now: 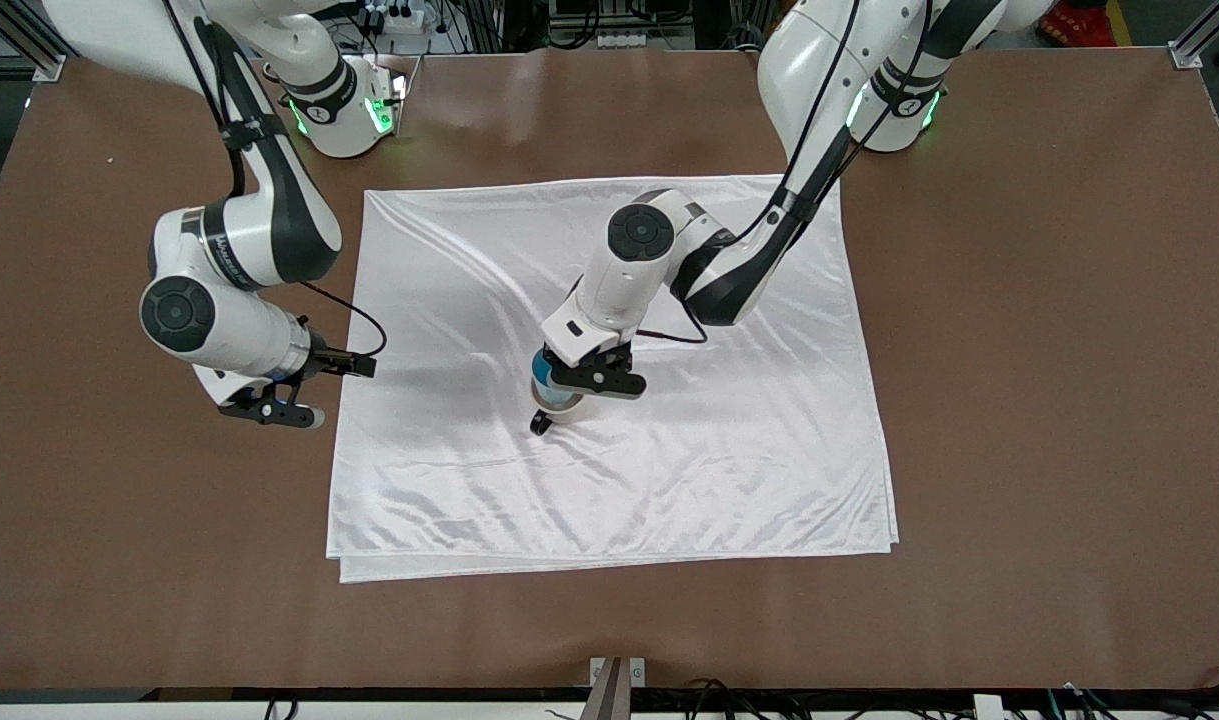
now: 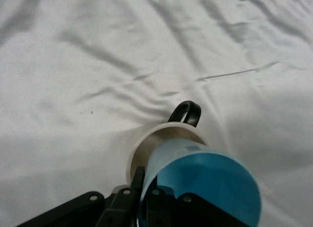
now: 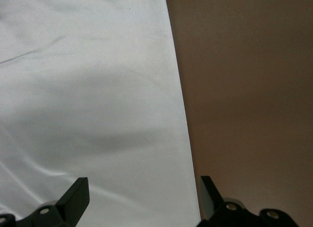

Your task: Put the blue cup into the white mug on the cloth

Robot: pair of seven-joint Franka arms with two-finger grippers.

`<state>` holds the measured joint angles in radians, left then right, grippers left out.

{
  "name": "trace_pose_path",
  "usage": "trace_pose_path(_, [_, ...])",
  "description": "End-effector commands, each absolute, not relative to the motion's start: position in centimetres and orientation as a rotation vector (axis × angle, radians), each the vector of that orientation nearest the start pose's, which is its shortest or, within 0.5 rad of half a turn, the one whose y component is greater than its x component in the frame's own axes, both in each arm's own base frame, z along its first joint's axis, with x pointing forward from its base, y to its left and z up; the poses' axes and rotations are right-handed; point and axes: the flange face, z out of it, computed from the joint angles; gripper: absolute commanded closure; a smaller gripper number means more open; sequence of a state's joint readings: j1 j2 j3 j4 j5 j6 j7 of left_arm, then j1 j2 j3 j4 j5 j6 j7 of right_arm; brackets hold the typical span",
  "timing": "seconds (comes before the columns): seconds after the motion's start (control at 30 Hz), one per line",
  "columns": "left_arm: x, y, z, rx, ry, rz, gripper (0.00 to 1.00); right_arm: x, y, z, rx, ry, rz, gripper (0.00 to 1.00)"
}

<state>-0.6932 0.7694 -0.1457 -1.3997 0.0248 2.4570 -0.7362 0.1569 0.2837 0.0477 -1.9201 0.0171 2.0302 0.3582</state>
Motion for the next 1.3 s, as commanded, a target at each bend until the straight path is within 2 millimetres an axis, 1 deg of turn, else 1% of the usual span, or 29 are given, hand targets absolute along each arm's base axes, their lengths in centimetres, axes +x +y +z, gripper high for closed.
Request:
trace_pose_path(0.0, [52.3,-54.7,28.1,-3.369,0.088,-0.277,0.82,56.2,11.1,37.1,-3.137,0.231,0.257,0.0])
trace_pose_path(0.03, [52.3,-54.7,28.1,-3.369,0.088,-0.277,0.39,56.1,10.8,37.9,-3.137,0.236,0.255,0.0])
trace_pose_path(0.07, [52.3,-54.6,28.1,-3.367,0.085,-0.279,0.0,55.9,10.8,38.5,-3.137,0.233,0.257,0.0])
trace_pose_path(0.13, [52.3,-54.6,28.1,-3.368,0.078,-0.277,0.0,55.5,10.6,40.0,-3.138,0.223,0.252,0.0])
trace_pose_path(0.23, [52.7,-54.3,28.9,-3.365,0.069,-0.288,0.0,55.1,10.1,42.4,-3.141,0.215,0.234,0.0])
trace_pose_path(0.27, [52.9,-54.0,29.3,-3.358,0.065,-0.288,0.0,55.0,10.0,43.3,-3.142,0.21,0.225,0.0])
trace_pose_path(0.33, [53.5,-53.3,30.7,-3.335,0.058,-0.299,0.0,54.9,9.9,44.7,-3.144,0.193,0.229,0.0])
trace_pose_path(0.5, [54.3,-51.1,37.0,-3.23,0.121,-0.396,0.0,55.7,9.0,48.8,-3.143,0.154,0.232,0.0])
trace_pose_path(0.57, [54.6,-50.1,40.3,-3.215,0.118,-0.453,0.0,56.1,8.6,50.3,-3.142,0.144,0.222,0.0])
trace_pose_path(0.6, [54.9,-49.4,41.7,-3.214,0.1,-0.468,0.0,56.3,8.1,50.9,-3.14,0.153,0.217,0.0])
trace_pose_path(0.73, [56.1,-45.8,46.7,-3.195,0.021,-0.498,0.0,56.7,6.9,53.0,-3.135,0.117,0.179,0.0])
trace_pose_path(0.9, [56.0,-42.0,51.0,-3.127,-0.052,-0.442,0.0,56.7,4.8,56.1,-3.129,0.087,0.193,0.0])
trace_pose_path(1.0, [56.4,-38.4,54.2,-3.098,-0.126,-0.434,0.0,56.4,4.2,57.9,-3.128,0.067,0.203,0.0])
trace_pose_path(1.07, [56.5,-36.4,56.0,-3.085,-0.15,-0.426,0.0,56.3,4.0,59.0,-3.128,0.067,0.198,0.0])
trace_pose_path(1.17, [56.7,-32.6,59.1,-3.069,-0.184,-0.432,0.0,56.0,3.8,60.6,-3.128,0.026,0.195,0.0])
trace_pose_path(1.27, [57.1,-28.8,61.3,-3.055,-0.271,-0.433,0.0,55.9,3.2,61.9,-3.129,-0.044,0.173,0.0])
